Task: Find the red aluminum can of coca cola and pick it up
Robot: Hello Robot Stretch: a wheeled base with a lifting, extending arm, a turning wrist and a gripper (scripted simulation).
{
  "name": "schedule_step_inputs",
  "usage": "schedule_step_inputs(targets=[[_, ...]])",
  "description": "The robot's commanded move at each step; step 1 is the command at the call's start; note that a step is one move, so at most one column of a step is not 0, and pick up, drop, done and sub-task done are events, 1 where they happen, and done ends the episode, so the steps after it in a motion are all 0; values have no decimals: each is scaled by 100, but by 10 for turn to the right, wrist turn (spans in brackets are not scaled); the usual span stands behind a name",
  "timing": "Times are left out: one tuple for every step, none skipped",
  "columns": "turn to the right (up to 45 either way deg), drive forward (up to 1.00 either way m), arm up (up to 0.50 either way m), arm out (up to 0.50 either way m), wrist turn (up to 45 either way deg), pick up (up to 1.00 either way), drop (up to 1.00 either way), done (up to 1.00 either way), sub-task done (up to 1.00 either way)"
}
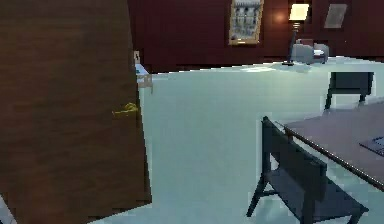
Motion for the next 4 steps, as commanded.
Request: schedule_step_inputs(targets=[[0, 100, 0, 0, 0, 0, 0, 0, 0], [150, 0, 0, 0, 0, 0, 0, 0, 0], [0, 15, 0, 0, 0, 0, 0, 0, 0], [60, 0, 0, 0, 0, 0, 0, 0, 0]])
